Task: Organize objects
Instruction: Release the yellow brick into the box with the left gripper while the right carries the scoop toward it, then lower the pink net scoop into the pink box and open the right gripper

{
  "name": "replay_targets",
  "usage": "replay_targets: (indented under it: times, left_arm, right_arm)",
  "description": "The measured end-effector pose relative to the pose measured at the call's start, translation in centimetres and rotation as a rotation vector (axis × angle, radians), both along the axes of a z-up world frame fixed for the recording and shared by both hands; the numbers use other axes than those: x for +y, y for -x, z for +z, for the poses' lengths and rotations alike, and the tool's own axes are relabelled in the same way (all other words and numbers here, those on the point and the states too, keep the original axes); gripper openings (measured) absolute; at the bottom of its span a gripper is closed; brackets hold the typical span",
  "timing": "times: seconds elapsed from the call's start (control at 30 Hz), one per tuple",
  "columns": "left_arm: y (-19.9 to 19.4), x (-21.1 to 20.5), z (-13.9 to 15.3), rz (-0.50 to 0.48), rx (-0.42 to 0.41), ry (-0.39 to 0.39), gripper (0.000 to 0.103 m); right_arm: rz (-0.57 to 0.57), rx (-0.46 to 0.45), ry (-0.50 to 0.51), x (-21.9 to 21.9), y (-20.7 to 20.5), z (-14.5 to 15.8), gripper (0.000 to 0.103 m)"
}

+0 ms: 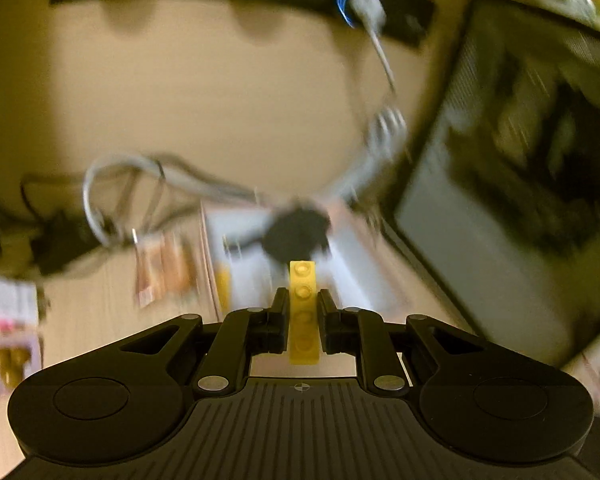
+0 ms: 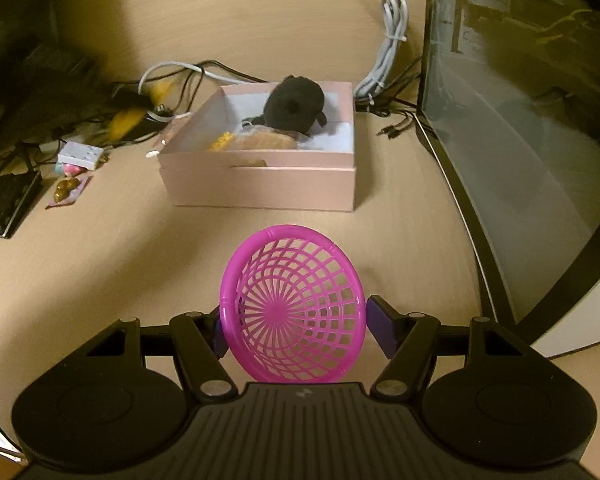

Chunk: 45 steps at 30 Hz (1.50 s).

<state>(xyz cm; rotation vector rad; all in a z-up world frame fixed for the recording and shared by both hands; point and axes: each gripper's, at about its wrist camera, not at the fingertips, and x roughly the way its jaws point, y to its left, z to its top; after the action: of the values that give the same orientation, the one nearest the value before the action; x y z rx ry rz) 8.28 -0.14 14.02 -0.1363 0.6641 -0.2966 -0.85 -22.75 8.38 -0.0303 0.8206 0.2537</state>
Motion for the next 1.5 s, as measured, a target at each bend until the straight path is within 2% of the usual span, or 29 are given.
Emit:
replay_targets:
  times: [0.07,0.1,0.17,0.23,0.33,0.4,0.5,0.63,0.77,0.93,1.0,1.03,1.07,1.2,1.3,1.43,1.5]
  left_arm:
    - [-1.7,0.0,0.4,0.063,-0.062,0.063,0.019]
    - [-2.4,-0.2,0.2,0.072,-0.075,0.056,0.02]
    - [-4.0,-1.1,-0.6,0.075,-0.058,0.003,0.02]
    - [-4.1,-0.7,-1.0,0.097,-0.048,0.042,0.02]
    - [-2.8,0.8,-1.2,0.118,-0.046,0.116,0.02]
    - [-1.6,1.7,-1.7,0.124,-0.037,0.111,0.02]
    - [1.0,3.5,-3.4,0.14,0.022,0.102,0.02]
    - [4.2,5.5,-6.3,0.18,0.118,0.078,0.02]
    - [7.3,7.7,-8.0,0.226,0.199,0.092,0.02]
    - [10.1,9.8,-7.9,0.267,0.22,0.099,0.02]
    - [10.9,10.6,-7.8,0.281,0.224,0.091,0.02]
    - [11.3,11.0,-7.8,0.291,0.23,0.081,0.02]
    - [11.6,11.3,-7.9,0.3,0.234,0.071,0.02]
    - [12.7,12.9,-8.5,0.329,0.241,0.044,0.02]
    - [12.3,14.0,-9.3,0.356,0.252,0.052,0.021]
    - [10.5,15.7,-9.5,0.376,0.192,-0.003,0.021]
    - [9.3,17.0,-9.4,0.412,0.171,0.001,0.021]
  right_arm:
    - [0.003,-0.021,-0.006,0.3,0.0,0.5,0.068]
    - [0.002,-0.03,-0.01,0.4,0.0,0.7,0.068]
    - [0.0,-0.047,-0.021,0.5,-0.2,1.1,0.068]
    - [-0.002,-0.062,-0.024,0.6,-0.3,1.4,0.068]
    - [-0.001,-0.066,-0.027,0.2,-0.4,1.5,0.068]
    - [-0.003,-0.064,-0.015,0.0,-0.9,1.5,0.068]
    - [-0.009,-0.07,-0.027,-0.6,-2.4,2.1,0.068]
    - [0.0,-0.11,-0.066,-0.5,-6.0,4.2,0.068]
    - [0.049,-0.177,-0.1,2.0,-10.2,6.9,0.068]
    - [0.046,-0.164,-0.23,5.4,-16.7,8.6,0.068]
    - [0.021,-0.124,-0.253,6.7,-19.6,8.1,0.073]
    - [0.008,-0.1,-0.25,7.1,-20.7,7.8,0.085]
    - [-0.01,-0.087,-0.246,7.4,-21.3,7.3,0.087]
    - [-0.017,-0.056,-0.222,7.4,-21.4,5.7,0.088]
    - [-0.006,-0.031,-0.16,7.9,-20.4,4.2,0.088]
    - [0.047,-0.046,-0.054,9.4,-17.9,3.1,0.088]
    - [0.084,-0.058,0.005,10.1,-16.7,2.8,0.088]
